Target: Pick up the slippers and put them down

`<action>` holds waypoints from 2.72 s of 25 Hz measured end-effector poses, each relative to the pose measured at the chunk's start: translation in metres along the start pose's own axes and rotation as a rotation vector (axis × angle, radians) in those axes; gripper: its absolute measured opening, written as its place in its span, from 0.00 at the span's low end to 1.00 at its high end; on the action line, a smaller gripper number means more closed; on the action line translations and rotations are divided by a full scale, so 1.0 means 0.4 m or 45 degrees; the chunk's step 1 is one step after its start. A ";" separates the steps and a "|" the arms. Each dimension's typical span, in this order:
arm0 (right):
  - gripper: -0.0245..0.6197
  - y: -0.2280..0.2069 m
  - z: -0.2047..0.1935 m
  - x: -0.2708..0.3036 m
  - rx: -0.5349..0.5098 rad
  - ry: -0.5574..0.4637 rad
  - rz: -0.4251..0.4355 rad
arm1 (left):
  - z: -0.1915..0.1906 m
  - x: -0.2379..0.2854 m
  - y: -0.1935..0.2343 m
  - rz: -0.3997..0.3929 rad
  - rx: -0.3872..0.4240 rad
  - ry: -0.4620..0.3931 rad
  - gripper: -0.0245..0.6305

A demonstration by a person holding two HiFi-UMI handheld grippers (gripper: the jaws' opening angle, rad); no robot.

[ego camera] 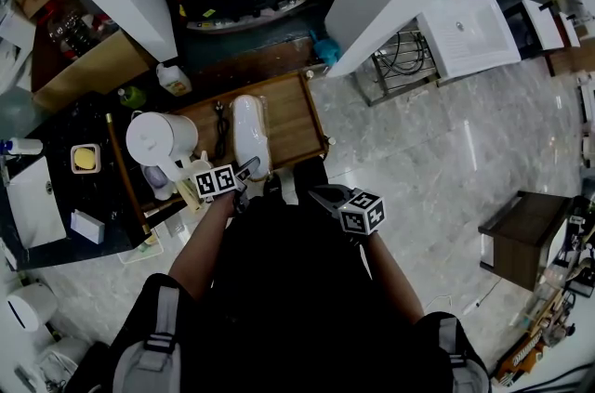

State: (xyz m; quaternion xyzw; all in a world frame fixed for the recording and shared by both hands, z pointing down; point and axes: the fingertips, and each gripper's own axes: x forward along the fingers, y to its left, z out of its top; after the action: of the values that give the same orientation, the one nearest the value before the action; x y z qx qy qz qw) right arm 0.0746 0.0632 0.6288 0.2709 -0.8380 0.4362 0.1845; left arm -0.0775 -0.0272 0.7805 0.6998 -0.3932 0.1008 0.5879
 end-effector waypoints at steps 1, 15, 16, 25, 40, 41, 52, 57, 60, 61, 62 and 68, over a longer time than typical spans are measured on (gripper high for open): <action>0.05 0.000 0.001 0.000 0.000 0.000 -0.001 | 0.006 0.004 -0.005 0.008 0.026 0.000 0.59; 0.05 -0.004 0.000 0.008 -0.038 0.033 0.002 | -0.017 0.037 -0.022 0.253 0.338 0.203 0.61; 0.05 -0.004 0.000 0.009 -0.043 0.036 0.002 | -0.015 0.035 -0.020 0.258 0.338 0.196 0.61; 0.05 -0.006 -0.003 0.005 -0.046 0.038 0.010 | 0.016 0.008 -0.031 0.141 0.189 0.010 0.61; 0.05 0.015 -0.004 0.019 -0.088 0.056 0.050 | 0.046 -0.060 -0.088 -0.126 0.038 -0.174 0.36; 0.05 0.016 -0.004 0.020 -0.091 0.057 0.051 | 0.046 -0.064 -0.094 -0.147 0.035 -0.178 0.32; 0.05 0.041 0.001 0.039 -0.130 0.069 0.079 | 0.058 -0.122 -0.156 -0.377 -0.029 -0.262 0.06; 0.05 0.053 0.017 0.048 -0.144 0.057 0.095 | 0.055 -0.149 -0.181 -0.450 -0.009 -0.270 0.06; 0.05 0.054 0.030 0.053 -0.156 0.040 0.095 | 0.060 -0.176 -0.206 -0.513 0.014 -0.293 0.06; 0.05 0.053 0.036 0.055 -0.160 0.033 0.095 | 0.060 -0.184 -0.217 -0.533 0.028 -0.296 0.06; 0.05 0.053 0.042 0.056 -0.163 0.026 0.096 | 0.060 -0.192 -0.227 -0.548 0.047 -0.295 0.06; 0.05 0.052 0.068 0.061 -0.178 0.000 0.099 | 0.051 -0.230 -0.283 -0.597 0.151 -0.261 0.06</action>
State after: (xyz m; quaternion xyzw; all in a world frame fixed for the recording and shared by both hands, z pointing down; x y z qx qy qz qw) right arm 0.0404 0.0432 0.6141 0.2245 -0.8763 0.3836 0.1857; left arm -0.0701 -0.0061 0.6350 0.8116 -0.2712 -0.0867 0.5101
